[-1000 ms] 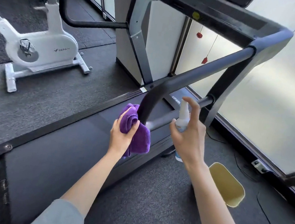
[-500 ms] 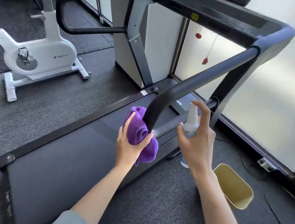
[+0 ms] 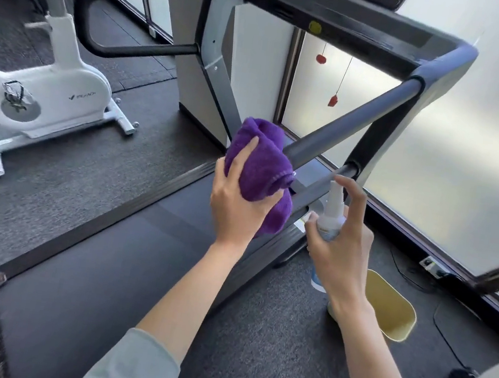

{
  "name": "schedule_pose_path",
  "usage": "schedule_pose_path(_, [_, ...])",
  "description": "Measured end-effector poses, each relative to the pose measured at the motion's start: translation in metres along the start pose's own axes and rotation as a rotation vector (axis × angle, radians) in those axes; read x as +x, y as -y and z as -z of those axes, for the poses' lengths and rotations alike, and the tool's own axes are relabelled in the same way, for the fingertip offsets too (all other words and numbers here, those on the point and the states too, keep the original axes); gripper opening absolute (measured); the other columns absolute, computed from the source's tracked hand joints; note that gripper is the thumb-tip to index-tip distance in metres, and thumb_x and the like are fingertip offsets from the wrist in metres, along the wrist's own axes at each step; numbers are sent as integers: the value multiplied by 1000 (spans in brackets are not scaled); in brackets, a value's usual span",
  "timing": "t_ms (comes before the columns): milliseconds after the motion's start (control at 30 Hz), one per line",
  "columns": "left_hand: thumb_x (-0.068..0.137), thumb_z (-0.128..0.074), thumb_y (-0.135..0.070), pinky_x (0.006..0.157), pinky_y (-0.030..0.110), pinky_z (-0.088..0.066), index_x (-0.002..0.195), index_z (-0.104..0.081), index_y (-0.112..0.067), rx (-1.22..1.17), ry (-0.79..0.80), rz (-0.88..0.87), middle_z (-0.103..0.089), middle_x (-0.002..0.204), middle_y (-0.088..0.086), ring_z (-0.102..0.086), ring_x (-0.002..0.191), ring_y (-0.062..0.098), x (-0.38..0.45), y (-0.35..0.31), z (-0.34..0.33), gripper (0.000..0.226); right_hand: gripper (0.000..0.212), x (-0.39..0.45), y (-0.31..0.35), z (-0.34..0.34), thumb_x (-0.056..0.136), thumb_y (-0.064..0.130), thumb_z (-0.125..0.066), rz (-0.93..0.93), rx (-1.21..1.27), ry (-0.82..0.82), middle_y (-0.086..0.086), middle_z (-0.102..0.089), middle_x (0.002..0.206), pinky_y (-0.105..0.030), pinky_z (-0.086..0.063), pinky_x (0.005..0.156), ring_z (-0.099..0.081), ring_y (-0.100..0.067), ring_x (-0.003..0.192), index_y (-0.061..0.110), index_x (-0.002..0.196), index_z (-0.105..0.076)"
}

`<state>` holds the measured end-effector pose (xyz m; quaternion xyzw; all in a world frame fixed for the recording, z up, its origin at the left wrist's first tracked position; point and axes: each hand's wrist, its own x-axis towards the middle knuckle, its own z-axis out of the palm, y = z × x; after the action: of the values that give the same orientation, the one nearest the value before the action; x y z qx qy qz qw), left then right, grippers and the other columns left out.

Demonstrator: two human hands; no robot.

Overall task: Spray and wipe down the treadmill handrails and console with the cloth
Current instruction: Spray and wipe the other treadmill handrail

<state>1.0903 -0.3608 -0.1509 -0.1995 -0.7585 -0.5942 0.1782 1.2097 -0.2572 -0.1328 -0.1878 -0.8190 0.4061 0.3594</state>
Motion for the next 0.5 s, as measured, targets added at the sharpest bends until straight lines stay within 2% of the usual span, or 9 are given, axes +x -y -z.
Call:
schedule_pose_path(67, [63, -77, -53, 92, -1, -33, 134, -47, -43, -78, 8, 99, -52, 122, -5, -52, 112, -4, -16, 19, 6, 78, 62, -4, 0, -1, 88, 5, -66, -5, 0, -11, 9, -50, 69, -25, -41, 49, -44, -14, 50, 44, 129, -41])
schedule_pose_path(133, [60, -77, -58, 93, 2, -35, 131, -46, -50, -110, 37, 215, -53, 119, -15, -49, 109, -15, -35, 38, 15, 78, 64, -9, 2, -2, 87, 3, -67, -6, -7, -12, 8, -54, 75, -25, -42, 50, -45, -15, 51, 44, 128, -41])
schedule_pose_path(200, [56, -77, -61, 99, 17, -42, 127, -49, -51, -98, 71, 347, -54, 114, -23, -51, 105, -14, -52, 54, 24, 77, 64, -13, 2, -4, 87, 2, -66, -10, -14, -6, 11, -58, 87, -26, -43, 50, -47, -17, 52, 42, 129, -41])
schedule_pose_path(267, [58, -82, -52, 104, 33, -44, 129, -56, -37, -109, 59, 396, -58, 113, -21, -56, 109, -1, -62, 63, 34, 76, 63, -19, 2, -5, 87, 3, -66, -20, -26, -6, 11, -59, 91, -26, -44, 49, -48, -17, 52, 41, 130, -41])
schedule_pose_path(300, [60, -81, -48, 104, 32, -44, 130, -58, -30, -140, 35, 378, -59, 114, -18, -57, 110, 1, -62, 62, 39, 76, 63, -21, 2, -5, 87, 3, -66, -28, -32, -10, 6, -59, 84, -26, -44, 49, -47, -16, 51, 41, 131, -41])
schedule_pose_path(400, [65, -76, -50, 97, 7, -38, 134, -55, -27, -231, -20, 218, -58, 121, -14, -54, 113, -5, -40, 34, 42, 75, 63, -27, 4, -4, 87, 3, -66, -47, -49, -16, 0, -54, 71, -33, -46, 50, -47, -17, 52, 41, 131, -41])
schedule_pose_path(467, [67, -74, -59, 96, 7, -39, 136, -49, -36, -174, 32, 77, -55, 125, -3, -54, 116, 4, -13, 8, 31, 77, 63, -30, 7, -4, 87, 3, -66, -50, -52, -20, -1, -54, 71, -35, -47, 52, -47, -19, 53, 40, 131, -41])
schedule_pose_path(500, [67, -72, -63, 95, 15, -44, 137, -47, -40, -95, 64, 16, -53, 124, 1, -55, 115, 12, -2, -3, 24, 78, 63, -31, 8, -4, 87, 3, -66, -50, -49, -24, -2, -54, 70, -35, -47, 52, -46, -19, 52, 40, 131, -41])
